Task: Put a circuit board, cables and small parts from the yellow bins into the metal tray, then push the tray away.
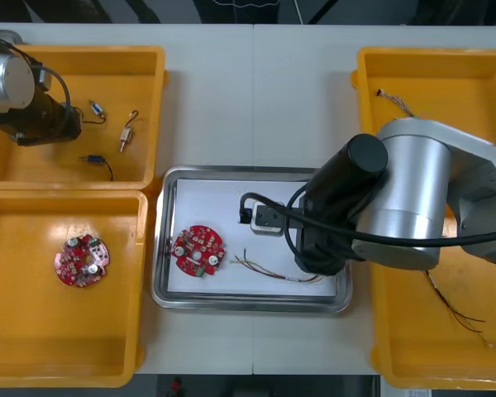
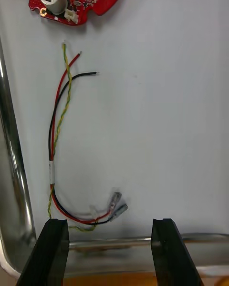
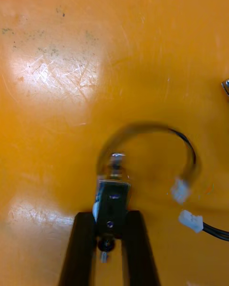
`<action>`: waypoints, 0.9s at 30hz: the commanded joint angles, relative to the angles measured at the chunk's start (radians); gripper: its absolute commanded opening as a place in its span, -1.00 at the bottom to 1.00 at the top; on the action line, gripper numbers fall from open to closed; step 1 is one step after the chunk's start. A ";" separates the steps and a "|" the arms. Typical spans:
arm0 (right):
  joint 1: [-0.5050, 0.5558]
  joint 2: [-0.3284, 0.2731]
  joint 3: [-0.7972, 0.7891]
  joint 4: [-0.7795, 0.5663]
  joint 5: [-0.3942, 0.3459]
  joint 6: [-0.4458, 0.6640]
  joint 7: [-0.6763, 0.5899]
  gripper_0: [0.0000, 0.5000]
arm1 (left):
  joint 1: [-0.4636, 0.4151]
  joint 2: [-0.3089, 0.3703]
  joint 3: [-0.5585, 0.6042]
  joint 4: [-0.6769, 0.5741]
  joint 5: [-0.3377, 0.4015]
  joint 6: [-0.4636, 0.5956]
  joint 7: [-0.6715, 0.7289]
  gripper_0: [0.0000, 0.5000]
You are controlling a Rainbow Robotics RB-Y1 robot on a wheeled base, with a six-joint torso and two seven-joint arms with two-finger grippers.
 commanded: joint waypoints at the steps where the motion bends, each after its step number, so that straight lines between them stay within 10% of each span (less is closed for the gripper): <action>1: -0.027 0.050 -0.137 -0.037 -0.044 0.098 -0.009 1.00 | -0.047 -0.010 -0.009 0.000 0.001 -0.013 -0.105 -1.00; 12: -0.030 0.061 -0.447 -0.057 -0.104 0.361 -0.048 1.00 | -0.044 0.028 0.013 -0.048 0.004 0.108 -0.120 -1.00; 27: -0.037 -0.003 -0.764 -0.015 -0.041 0.361 -0.092 1.00 | -0.043 0.079 0.128 -0.376 -0.039 0.577 -0.097 -1.00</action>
